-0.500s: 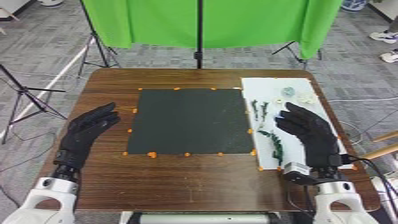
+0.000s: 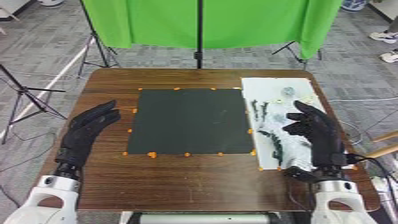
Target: Arrange flowers
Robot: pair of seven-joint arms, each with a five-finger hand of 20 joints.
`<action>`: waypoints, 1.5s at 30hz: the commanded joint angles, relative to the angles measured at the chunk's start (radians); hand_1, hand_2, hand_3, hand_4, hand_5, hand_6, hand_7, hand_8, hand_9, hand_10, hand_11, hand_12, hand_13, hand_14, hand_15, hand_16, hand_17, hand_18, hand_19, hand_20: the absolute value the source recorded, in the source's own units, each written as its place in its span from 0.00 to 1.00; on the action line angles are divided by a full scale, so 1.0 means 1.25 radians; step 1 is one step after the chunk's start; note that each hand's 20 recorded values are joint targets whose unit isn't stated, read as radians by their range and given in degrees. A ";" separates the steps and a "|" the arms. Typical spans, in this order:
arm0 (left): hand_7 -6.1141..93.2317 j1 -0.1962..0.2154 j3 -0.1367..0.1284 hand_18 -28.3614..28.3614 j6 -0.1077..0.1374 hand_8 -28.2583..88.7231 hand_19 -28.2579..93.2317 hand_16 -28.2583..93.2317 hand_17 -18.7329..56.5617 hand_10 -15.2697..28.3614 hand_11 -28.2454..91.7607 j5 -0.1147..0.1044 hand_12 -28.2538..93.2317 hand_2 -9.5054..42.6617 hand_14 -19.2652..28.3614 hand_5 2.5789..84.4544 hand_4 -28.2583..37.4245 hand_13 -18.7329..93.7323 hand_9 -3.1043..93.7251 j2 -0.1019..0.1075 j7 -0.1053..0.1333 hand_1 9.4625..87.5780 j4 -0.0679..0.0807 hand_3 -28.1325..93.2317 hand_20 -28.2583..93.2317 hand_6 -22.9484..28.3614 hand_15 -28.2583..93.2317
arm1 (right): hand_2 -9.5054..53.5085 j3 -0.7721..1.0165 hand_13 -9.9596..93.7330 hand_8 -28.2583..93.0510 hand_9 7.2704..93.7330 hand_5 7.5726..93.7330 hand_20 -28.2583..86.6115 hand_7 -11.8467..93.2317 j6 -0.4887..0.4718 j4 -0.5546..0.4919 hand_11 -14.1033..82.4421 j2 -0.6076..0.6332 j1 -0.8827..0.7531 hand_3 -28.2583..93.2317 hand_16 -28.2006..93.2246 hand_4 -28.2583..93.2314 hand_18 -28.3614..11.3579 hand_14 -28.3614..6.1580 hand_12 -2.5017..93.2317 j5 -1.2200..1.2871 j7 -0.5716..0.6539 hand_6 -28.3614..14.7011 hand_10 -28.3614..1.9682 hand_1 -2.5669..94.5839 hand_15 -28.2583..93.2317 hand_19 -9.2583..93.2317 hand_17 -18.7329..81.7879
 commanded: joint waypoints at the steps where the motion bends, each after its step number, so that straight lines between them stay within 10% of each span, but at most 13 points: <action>1: 0.16 0.020 -0.012 0.74 0.005 0.19 0.35 0.25 0.37 0.67 0.37 -0.008 0.33 0.14 0.80 0.51 0.19 0.48 0.47 -0.007 -0.004 0.28 -0.007 0.75 0.41 0.55 0.36 | 0.00 -0.009 0.70 0.17 0.62 0.56 0.83 0.37 0.150 -0.067 0.54 0.052 -0.009 0.79 0.49 0.00 0.14 0.39 0.34 -0.363 0.195 0.54 0.40 0.26 0.79 0.88 0.51; 17: 0.15 0.032 -0.026 0.73 -0.002 0.19 0.32 0.24 0.40 0.68 0.37 -0.010 0.33 0.15 0.80 0.51 0.19 0.48 0.47 0.003 -0.032 0.29 -0.017 0.75 0.40 0.57 0.36 | 0.00 -0.112 0.90 0.16 0.76 0.65 0.89 0.49 -0.160 -0.119 0.66 0.181 0.104 0.75 0.55 0.01 0.27 0.69 0.45 -0.883 0.739 0.54 0.47 0.36 0.85 1.00 0.78; 45: 0.14 0.029 -0.019 0.73 -0.041 0.20 0.32 0.24 0.40 0.69 0.37 -0.001 0.33 0.14 0.80 0.50 0.20 0.48 0.46 0.005 -0.074 0.29 -0.018 0.75 0.40 0.57 0.35 | 0.00 -0.304 0.92 0.16 0.77 0.66 0.85 0.47 -0.281 0.009 0.62 0.272 0.221 0.75 0.56 0.04 0.32 0.72 0.41 -0.961 0.811 0.50 0.44 0.39 0.81 1.00 0.80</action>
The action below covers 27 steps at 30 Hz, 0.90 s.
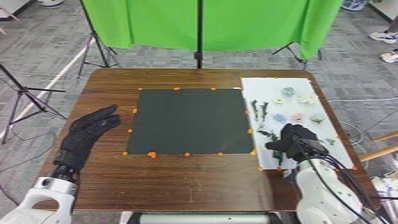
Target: Arrange flowers
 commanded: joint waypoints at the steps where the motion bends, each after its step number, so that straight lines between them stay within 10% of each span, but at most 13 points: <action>1: 0.14 0.008 0.002 0.73 -0.018 0.20 0.32 0.24 0.39 0.69 0.37 0.003 0.33 0.14 0.80 0.50 0.20 0.48 0.46 -0.004 -0.018 0.29 -0.001 0.74 0.40 0.57 0.35 | 0.00 -0.043 0.92 0.16 0.78 0.66 0.85 0.47 -0.011 0.021 0.62 0.012 0.010 0.75 0.56 0.04 0.32 0.73 0.41 -0.003 0.015 0.50 0.44 0.39 0.81 1.00 0.80; 7: 0.14 0.008 0.002 0.73 -0.019 0.20 0.32 0.24 0.39 0.69 0.37 0.002 0.33 0.14 0.80 0.50 0.20 0.48 0.46 -0.005 -0.021 0.29 -0.001 0.74 0.40 0.57 0.35 | 0.00 -0.068 0.96 0.16 0.83 0.71 0.84 0.50 -0.053 0.033 0.63 0.005 0.017 0.75 0.56 0.08 0.33 0.74 0.41 0.019 0.016 0.51 0.45 0.43 0.79 1.00 0.84; 11: 0.14 0.010 0.000 0.73 -0.021 0.20 0.32 0.24 0.39 0.69 0.37 0.000 0.33 0.14 0.80 0.50 0.20 0.48 0.46 -0.003 -0.027 0.29 0.000 0.74 0.40 0.57 0.35 | 0.00 -0.067 1.00 0.41 0.91 0.79 0.83 0.49 -0.064 0.037 0.63 0.000 0.021 0.62 0.54 0.23 0.35 0.79 0.41 0.049 0.018 0.59 0.49 0.58 0.78 1.00 0.88; 27: 0.14 0.009 0.003 0.73 -0.021 0.20 0.32 0.24 0.39 0.69 0.37 0.000 0.33 0.14 0.80 0.50 0.20 0.48 0.46 -0.001 -0.028 0.29 -0.004 0.74 0.40 0.57 0.35 | 0.00 0.040 1.00 0.43 0.94 0.81 0.83 0.53 0.076 -0.062 0.67 0.044 0.017 0.70 0.48 0.28 0.36 0.82 0.40 0.176 -0.029 0.56 0.52 0.59 0.83 1.00 0.92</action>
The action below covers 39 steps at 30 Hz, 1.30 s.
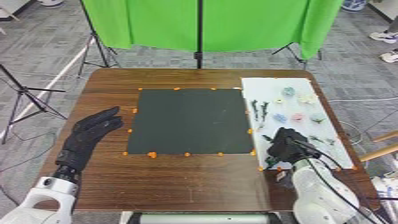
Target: Arrange flowers
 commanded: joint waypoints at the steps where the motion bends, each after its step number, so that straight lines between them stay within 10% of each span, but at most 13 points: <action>1: 0.14 0.008 0.002 0.73 -0.007 0.20 0.32 0.24 0.39 0.69 0.37 0.000 0.33 0.14 0.80 0.50 0.20 0.48 0.46 -0.001 -0.010 0.29 -0.002 0.74 0.40 0.57 0.35 | 0.00 0.053 1.00 0.43 0.94 0.81 0.83 0.53 0.085 -0.063 0.67 0.040 0.003 0.70 0.48 0.28 0.36 0.82 0.40 0.042 -0.030 0.56 0.52 0.59 0.83 1.00 0.92; 6: 0.14 0.008 -0.004 0.73 -0.008 0.20 0.32 0.24 0.39 0.69 0.37 -0.004 0.33 0.15 0.80 0.50 0.20 0.47 0.46 0.010 -0.011 0.29 0.000 0.74 0.40 0.57 0.35 | 0.00 0.055 1.00 0.43 0.94 0.81 0.84 0.53 0.116 -0.085 0.67 0.049 0.026 0.70 0.48 0.28 0.36 0.82 0.40 0.080 -0.055 0.55 0.52 0.59 0.84 1.00 0.92; 9: 0.14 0.010 -0.023 0.73 0.003 0.20 0.32 0.24 0.38 0.68 0.37 -0.018 0.33 0.15 0.80 0.50 0.20 0.47 0.46 0.048 -0.009 0.29 0.008 0.74 0.40 0.57 0.35 | 0.00 0.018 1.00 0.43 0.93 0.81 0.84 0.53 0.131 -0.090 0.68 0.054 0.074 0.70 0.48 0.28 0.36 0.83 0.40 0.120 -0.069 0.55 0.52 0.59 0.84 1.00 0.92; 14: 0.14 0.015 -0.065 0.73 0.076 0.20 0.31 0.24 0.38 0.68 0.37 -0.069 0.33 0.20 0.80 0.50 0.16 0.48 0.46 0.126 0.014 0.27 0.033 0.74 0.40 0.57 0.35 | 0.00 -0.122 1.00 0.43 0.93 0.81 0.84 0.53 0.135 -0.060 0.68 0.035 0.248 0.70 0.48 0.28 0.37 0.83 0.40 0.175 -0.094 0.55 0.52 0.59 0.84 1.00 0.92; 19: 0.15 0.004 -0.077 0.72 0.148 0.19 0.31 0.24 0.40 0.69 0.38 -0.113 0.32 0.48 0.80 0.52 0.02 0.49 0.48 0.166 0.044 0.21 0.065 0.77 0.40 0.56 0.36 | 0.00 -0.291 1.00 0.43 0.93 0.81 0.84 0.53 0.129 -0.006 0.68 -0.005 0.432 0.70 0.48 0.28 0.37 0.83 0.40 0.212 -0.132 0.55 0.51 0.59 0.84 1.00 0.92; 24: 0.15 0.001 -0.064 0.72 0.176 0.19 0.32 0.24 0.41 0.69 0.38 -0.124 0.32 0.60 0.80 0.53 0.00 0.50 0.49 0.163 0.055 0.19 0.086 0.76 0.40 0.56 0.37 | 0.00 -0.438 1.00 0.43 0.93 0.81 0.84 0.53 0.125 0.063 0.68 -0.075 0.567 0.70 0.48 0.28 0.37 0.83 0.40 0.232 -0.152 0.55 0.51 0.59 0.84 1.00 0.92; 39: 0.16 0.002 0.000 0.72 0.131 0.19 0.32 0.23 0.41 0.70 0.38 -0.069 0.32 0.58 0.80 0.53 0.00 0.50 0.49 0.106 0.062 0.17 0.113 0.77 0.40 0.56 0.37 | 0.00 -0.576 1.00 0.43 0.93 0.81 0.84 0.54 0.159 0.278 0.69 -0.307 0.655 0.71 0.48 0.28 0.37 0.83 0.39 0.260 -0.184 0.55 0.51 0.59 0.84 1.00 0.92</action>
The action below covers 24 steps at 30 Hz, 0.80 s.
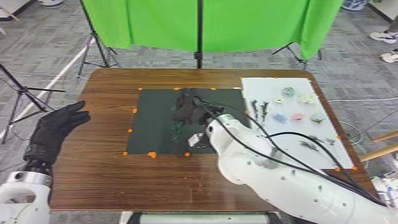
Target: Arrange flowers
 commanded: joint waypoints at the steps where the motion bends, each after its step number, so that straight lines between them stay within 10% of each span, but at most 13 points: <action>1: 0.16 0.012 0.032 0.72 -0.025 0.19 0.32 0.23 0.41 0.70 0.38 0.025 0.32 0.58 0.80 0.53 0.00 0.50 0.49 -0.037 0.002 0.17 0.013 0.77 0.40 0.56 0.37 | 0.00 -0.015 1.00 0.43 0.93 0.80 0.84 0.54 0.033 0.059 0.69 -0.122 -0.006 0.71 0.48 0.28 0.37 0.83 0.39 0.004 -0.012 0.55 0.51 0.59 0.84 1.00 0.92; 24: 0.15 -0.003 0.064 0.72 -0.039 0.19 0.31 0.23 0.41 0.69 0.38 0.038 0.32 0.55 0.80 0.53 0.00 0.50 0.49 -0.051 0.007 0.18 0.017 0.77 0.40 0.56 0.37 | 0.00 -0.061 1.00 0.41 0.92 0.80 0.81 0.55 0.123 0.214 0.67 -0.204 -0.034 0.70 0.49 0.24 0.39 0.83 0.38 -0.037 -0.041 0.55 0.52 0.60 0.81 1.00 0.92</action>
